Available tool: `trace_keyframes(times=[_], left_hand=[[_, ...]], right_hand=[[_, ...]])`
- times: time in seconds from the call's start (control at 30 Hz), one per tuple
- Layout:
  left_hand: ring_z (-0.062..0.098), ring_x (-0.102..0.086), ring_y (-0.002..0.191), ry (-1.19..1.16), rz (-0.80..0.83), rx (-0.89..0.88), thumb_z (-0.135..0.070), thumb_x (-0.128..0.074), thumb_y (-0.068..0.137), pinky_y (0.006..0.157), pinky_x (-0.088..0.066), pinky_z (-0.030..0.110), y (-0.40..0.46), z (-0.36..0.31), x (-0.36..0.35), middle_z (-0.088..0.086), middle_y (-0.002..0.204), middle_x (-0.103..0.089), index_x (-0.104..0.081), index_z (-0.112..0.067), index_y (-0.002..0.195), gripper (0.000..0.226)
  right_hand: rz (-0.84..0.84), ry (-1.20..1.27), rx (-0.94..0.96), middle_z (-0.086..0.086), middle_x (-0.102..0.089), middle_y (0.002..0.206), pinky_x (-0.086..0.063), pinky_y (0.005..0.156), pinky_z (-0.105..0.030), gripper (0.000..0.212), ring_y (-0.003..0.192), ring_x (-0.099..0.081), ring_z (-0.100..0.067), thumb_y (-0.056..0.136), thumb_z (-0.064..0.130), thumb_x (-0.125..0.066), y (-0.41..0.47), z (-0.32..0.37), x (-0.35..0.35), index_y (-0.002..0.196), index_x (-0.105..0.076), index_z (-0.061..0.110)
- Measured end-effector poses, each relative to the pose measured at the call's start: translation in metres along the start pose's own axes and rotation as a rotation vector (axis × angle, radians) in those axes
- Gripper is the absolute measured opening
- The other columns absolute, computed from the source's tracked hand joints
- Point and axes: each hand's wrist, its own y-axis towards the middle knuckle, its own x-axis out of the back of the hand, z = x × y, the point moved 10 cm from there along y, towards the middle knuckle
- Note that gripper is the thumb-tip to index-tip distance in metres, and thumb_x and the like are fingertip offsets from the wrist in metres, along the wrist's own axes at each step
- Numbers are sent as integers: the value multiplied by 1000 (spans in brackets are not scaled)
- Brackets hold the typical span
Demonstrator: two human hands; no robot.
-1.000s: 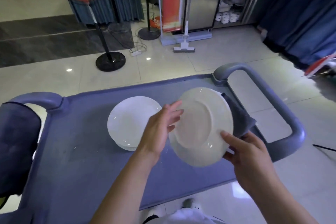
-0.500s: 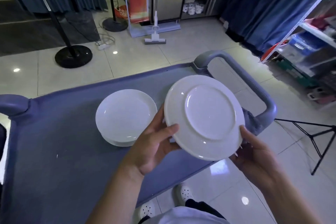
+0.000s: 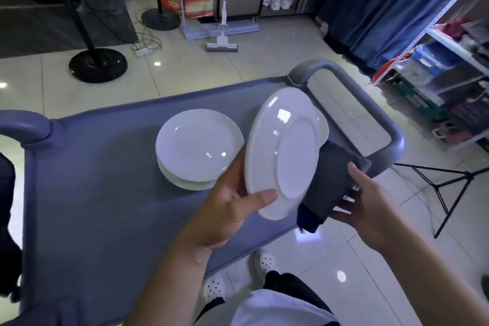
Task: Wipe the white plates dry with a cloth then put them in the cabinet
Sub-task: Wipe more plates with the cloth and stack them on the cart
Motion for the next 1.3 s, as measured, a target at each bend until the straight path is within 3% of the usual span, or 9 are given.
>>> trace_keyframes(times=[0.1, 0.3, 0.57, 0.7, 0.83, 1.0, 1.07, 1.13, 1.3], left_hand=[[4, -54, 133, 231, 80, 47, 8, -61, 96, 103, -47, 23, -9, 7, -11, -20, 142, -59, -39, -34, 151, 73], [1, -55, 129, 295, -17, 51, 5, -65, 95, 103, -47, 23, -20, 4, 5, -27, 139, -58, -37, -47, 146, 78], [8, -52, 136, 361, -118, -5, 6, -58, 98, 109, -47, 34, -30, -7, 19, -18, 150, -52, -28, -41, 157, 81], [10, -54, 134, 386, -169, -22, 4, -58, 99, 110, -49, 40, -28, -16, 32, -13, 153, -50, -26, -36, 160, 79], [20, -56, 134, 322, -154, -38, 5, -62, 97, 109, -48, 55, -27, -23, 37, -9, 149, -54, -27, -33, 160, 81], [24, -57, 133, 79, -66, 42, -29, -81, 82, 104, -50, 59, -34, -10, 32, -3, 142, -62, -47, -43, 145, 73], [33, -62, 126, -19, -106, 62, -61, -75, 80, 93, -56, 59, -37, -6, 32, 11, 132, -67, -58, -24, 139, 71], [40, -67, 115, -132, -128, 101, -77, -62, 81, 88, -57, 51, -37, 0, 33, 27, 118, -71, -53, 10, 134, 102], [34, -54, 136, -332, -156, 63, -48, -42, 99, 111, -46, 45, -30, -7, 33, 19, 146, -57, -43, -12, 153, 65]], right_hand=[[58, -98, 29, -13, -69, 110, -59, 69, -45, 31, 93, -69, -32, 101, 40, -57, -2, 22, -33, 119, -61, 14], [153, -289, 393, 3, -73, 108, -55, 95, -53, 12, 111, -65, -27, 101, 32, -59, -40, 95, -92, 96, -69, 35], [404, -327, 500, 10, -74, 113, -49, 105, -44, 21, 111, -66, -9, 102, 28, -54, -99, 60, -143, 115, -70, 33], [517, -388, 560, -16, -69, 112, -46, 105, -53, 20, 112, -60, -33, 103, 19, -54, -113, 56, -154, 113, -71, 16], [654, -388, 664, -4, -71, 117, -51, 93, -24, 26, 108, -65, -13, 100, 8, -56, -128, 57, -166, 120, -70, 16], [754, -543, 735, 12, -53, 148, -37, 115, -42, 39, 146, -37, -14, 96, 16, -57, -119, 38, -164, 135, -64, 22], [748, -634, 751, 19, -47, 151, -33, 117, -25, 41, 149, -26, 0, 94, 18, -60, -113, 32, -157, 133, -65, 27], [768, -708, 774, 20, -38, 157, -32, 114, -17, 41, 148, -24, 2, 92, 17, -63, -112, 28, -151, 131, -67, 29], [832, -905, 898, 23, -24, 162, -24, 118, -19, 43, 152, -20, -5, 91, 12, -65, -110, 21, -134, 131, -66, 28]])
